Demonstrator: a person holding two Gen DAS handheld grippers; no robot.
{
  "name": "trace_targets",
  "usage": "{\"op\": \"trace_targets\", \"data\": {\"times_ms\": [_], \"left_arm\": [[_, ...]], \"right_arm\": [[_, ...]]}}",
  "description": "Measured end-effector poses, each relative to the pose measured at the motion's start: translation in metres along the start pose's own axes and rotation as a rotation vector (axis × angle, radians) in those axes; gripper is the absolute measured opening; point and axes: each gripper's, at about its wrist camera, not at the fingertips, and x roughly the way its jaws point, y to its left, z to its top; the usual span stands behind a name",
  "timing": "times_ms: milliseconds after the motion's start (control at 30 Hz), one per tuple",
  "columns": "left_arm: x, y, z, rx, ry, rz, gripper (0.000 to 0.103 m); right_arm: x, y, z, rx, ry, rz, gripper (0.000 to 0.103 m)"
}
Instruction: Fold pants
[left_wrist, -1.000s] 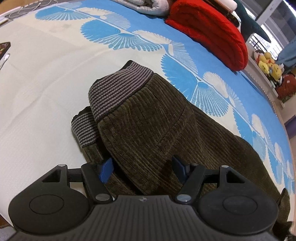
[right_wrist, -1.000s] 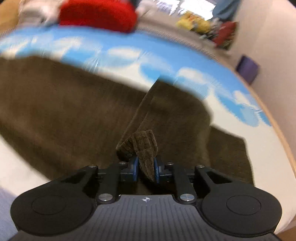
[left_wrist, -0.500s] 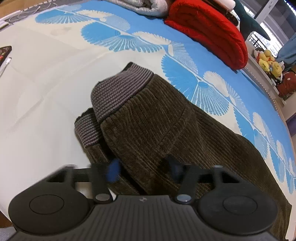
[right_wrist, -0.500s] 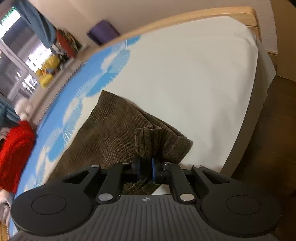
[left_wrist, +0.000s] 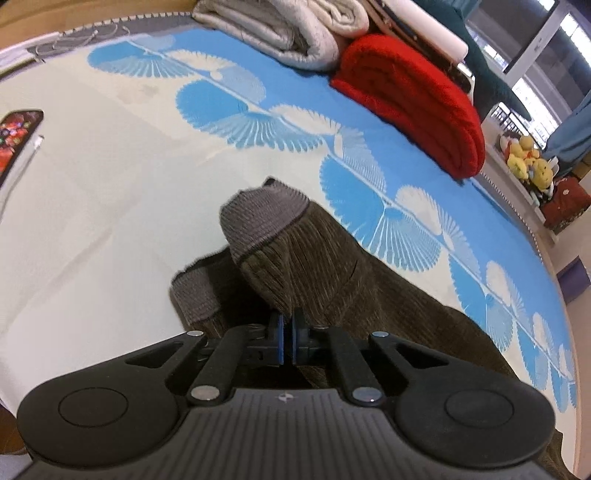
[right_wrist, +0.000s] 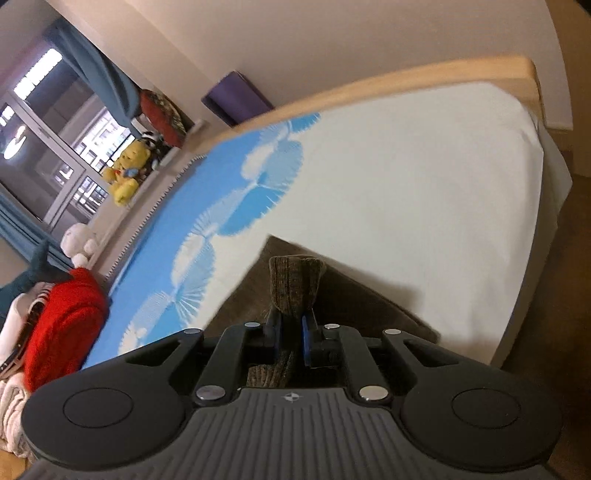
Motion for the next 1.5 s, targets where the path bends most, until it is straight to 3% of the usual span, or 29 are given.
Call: {"op": "trace_targets", "data": {"times_ms": [200, 300, 367, 433, 467, 633, 767, 867, 933, 1000, 1133, 1200, 1333, 1500], "left_arm": [[0.008, 0.023, -0.002, -0.007, 0.016, 0.102, 0.0], [0.006, 0.023, 0.0, 0.014, 0.021, 0.061, 0.001], [0.002, 0.018, -0.004, 0.051, 0.024, 0.062, 0.012], [-0.001, 0.012, -0.009, 0.075, 0.038, 0.042, 0.04], [-0.004, 0.008, -0.012, 0.084, 0.044, 0.036, 0.047], [-0.019, -0.023, -0.038, 0.087, 0.048, -0.025, 0.076], [-0.031, -0.06, -0.063, 0.093, 0.076, -0.114, 0.079], [-0.035, -0.093, -0.084, 0.105, 0.11, -0.197, 0.079], [-0.033, -0.116, -0.101, 0.141, 0.129, -0.213, 0.079], [-0.028, -0.136, -0.116, 0.179, 0.152, -0.226, 0.079], [-0.014, -0.16, -0.139, 0.214, 0.204, -0.228, 0.079], [-0.007, -0.165, -0.146, 0.224, 0.207, -0.22, 0.079], [0.009, -0.166, -0.155, 0.18, 0.24, -0.212, 0.078], [0.023, -0.167, -0.158, 0.184, 0.242, -0.188, 0.078]], "right_arm": [[0.001, -0.019, -0.006, 0.035, 0.016, -0.039, 0.01], [0.028, -0.037, -0.021, 0.035, 0.086, -0.145, 0.01], [0.029, -0.044, -0.027, 0.05, 0.056, -0.122, 0.016], [0.022, -0.038, -0.026, 0.028, 0.03, -0.124, 0.035], [0.017, -0.033, -0.025, -0.002, 0.011, -0.154, 0.049], [-0.021, -0.014, -0.01, -0.079, -0.115, -0.217, 0.052], [-0.063, 0.02, -0.006, -0.108, -0.094, -0.054, 0.054], [-0.08, 0.059, -0.015, -0.075, 0.024, 0.125, 0.061], [-0.076, 0.081, -0.033, -0.052, 0.124, 0.191, 0.061], [-0.063, 0.097, -0.056, -0.064, 0.215, 0.208, 0.061], [-0.023, 0.107, -0.106, -0.122, 0.326, 0.154, 0.058], [-0.009, 0.102, -0.124, -0.124, 0.348, 0.125, 0.051], [0.014, 0.093, -0.132, -0.053, 0.391, 0.112, 0.049], [0.024, 0.099, -0.141, -0.078, 0.379, 0.087, 0.048]]}}
